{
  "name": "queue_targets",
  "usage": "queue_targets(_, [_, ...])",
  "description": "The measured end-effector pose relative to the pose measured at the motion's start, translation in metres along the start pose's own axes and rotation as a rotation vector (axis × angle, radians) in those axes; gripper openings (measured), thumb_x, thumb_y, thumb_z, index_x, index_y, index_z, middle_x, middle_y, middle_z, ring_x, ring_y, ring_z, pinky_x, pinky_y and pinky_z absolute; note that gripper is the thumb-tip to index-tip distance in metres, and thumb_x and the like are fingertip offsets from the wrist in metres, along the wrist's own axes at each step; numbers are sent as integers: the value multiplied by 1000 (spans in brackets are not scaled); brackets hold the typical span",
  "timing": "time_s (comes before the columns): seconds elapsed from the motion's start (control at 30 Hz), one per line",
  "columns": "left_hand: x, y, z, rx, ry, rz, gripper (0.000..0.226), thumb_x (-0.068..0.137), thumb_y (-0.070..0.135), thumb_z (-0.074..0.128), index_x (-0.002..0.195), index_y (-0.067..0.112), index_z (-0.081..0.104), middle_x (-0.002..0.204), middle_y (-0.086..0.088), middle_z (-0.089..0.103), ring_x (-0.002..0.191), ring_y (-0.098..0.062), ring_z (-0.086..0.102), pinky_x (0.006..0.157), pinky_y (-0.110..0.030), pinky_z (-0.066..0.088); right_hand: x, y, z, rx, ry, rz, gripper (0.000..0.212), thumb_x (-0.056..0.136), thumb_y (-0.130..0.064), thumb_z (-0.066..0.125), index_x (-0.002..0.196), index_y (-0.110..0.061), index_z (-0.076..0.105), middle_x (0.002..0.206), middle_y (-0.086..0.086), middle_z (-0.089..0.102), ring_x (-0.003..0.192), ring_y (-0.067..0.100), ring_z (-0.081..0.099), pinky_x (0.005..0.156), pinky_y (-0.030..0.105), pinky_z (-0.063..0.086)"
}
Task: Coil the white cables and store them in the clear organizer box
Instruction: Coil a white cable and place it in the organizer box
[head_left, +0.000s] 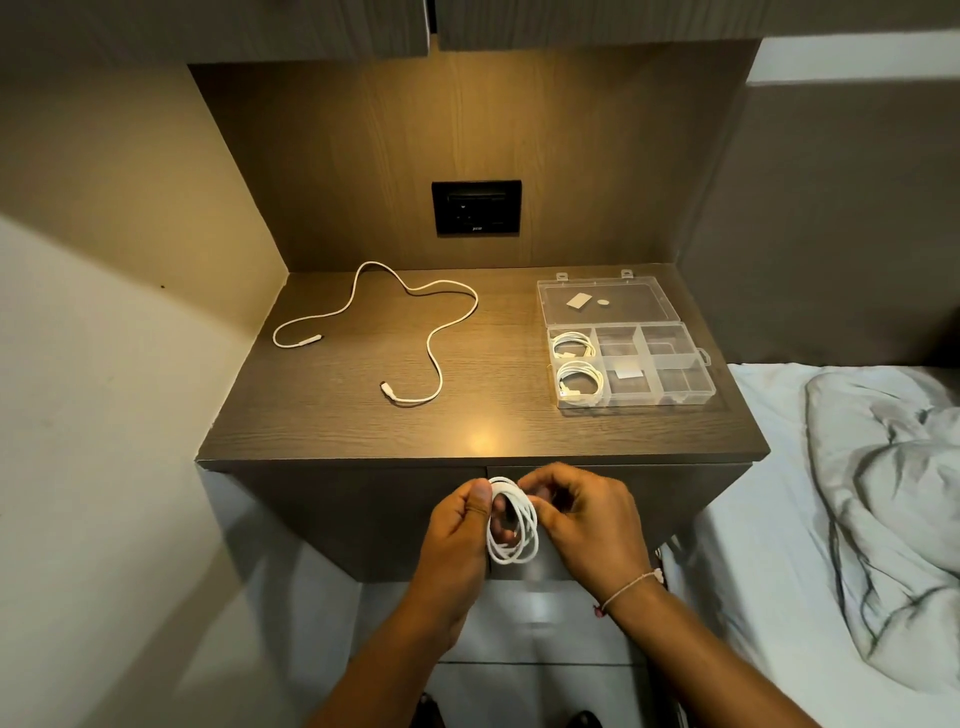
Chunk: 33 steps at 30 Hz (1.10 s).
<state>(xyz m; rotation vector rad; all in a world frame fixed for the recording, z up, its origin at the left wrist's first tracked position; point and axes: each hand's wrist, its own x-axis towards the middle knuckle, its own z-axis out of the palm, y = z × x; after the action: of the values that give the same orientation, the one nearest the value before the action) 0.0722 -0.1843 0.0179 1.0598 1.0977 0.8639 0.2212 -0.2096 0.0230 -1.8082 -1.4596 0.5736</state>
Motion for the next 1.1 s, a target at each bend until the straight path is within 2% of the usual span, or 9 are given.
queue_targets(0.23, [1,1,2,30,69,31,35,100,31,40,91,11,67,73,-1,74,65,-9,68,59,-18,56,1,-3,2,516,-222,224,13,86,-10,72,94,-18,79,83,5,79,80,20,75,79,36,62])
queue_targets(0.3, [2,-1,2,47,79,27,36,100,31,40,92,10,67,74,-2,73,67,-10,68,60,-19,55,2,-3,0,535,-284,233,14,87,-8,71,95,-16,79,83,7,79,81,21,75,78,33,61])
queue_targets(0.47, [-4,-4,9,120,-8,74,33,100,32,40,84,13,62,66,5,64,62,-6,58,58,-19,49,9,-1,-5,391,-169,186,9,81,-14,77,87,-21,80,78,-2,78,75,10,74,72,24,60])
queue_targets(0.6, [-2,-4,8,138,51,68,32,101,30,40,87,12,61,71,3,64,63,-5,62,59,-17,49,8,-6,-5,619,-320,319,14,85,2,67,87,-8,78,80,16,77,74,27,73,74,33,60])
queue_targets(0.67, [-1,-2,7,141,76,70,32,101,31,40,86,12,60,70,3,62,60,-3,60,57,-16,48,6,-6,-7,708,-405,418,17,84,5,63,88,-4,77,79,20,75,69,25,66,74,35,55])
queue_targets(0.77, [-1,-2,5,172,91,71,33,101,31,39,87,10,60,70,3,61,59,0,59,56,-14,47,6,-6,-9,743,-482,469,19,88,-3,58,92,-4,77,72,11,71,62,13,60,75,33,51])
queue_targets(0.87, [-1,-1,4,209,118,88,33,101,30,40,91,5,60,76,-5,64,66,-4,61,60,-16,49,4,-5,-10,775,-450,490,27,95,-22,55,97,-8,77,79,13,74,73,17,67,82,35,52])
queue_targets(0.97, [-1,1,6,275,162,138,28,101,25,41,95,5,60,90,-17,64,82,-22,64,73,-33,57,-1,-6,-12,766,-498,461,34,91,-39,61,98,-11,78,97,18,76,86,21,68,89,36,52])
queue_targets(1.1, [-1,2,8,328,163,172,26,101,20,42,94,3,60,93,-20,62,87,-30,64,80,-43,58,-4,-5,-12,748,-475,439,20,86,-27,70,97,-13,78,100,17,76,94,37,67,97,42,51])
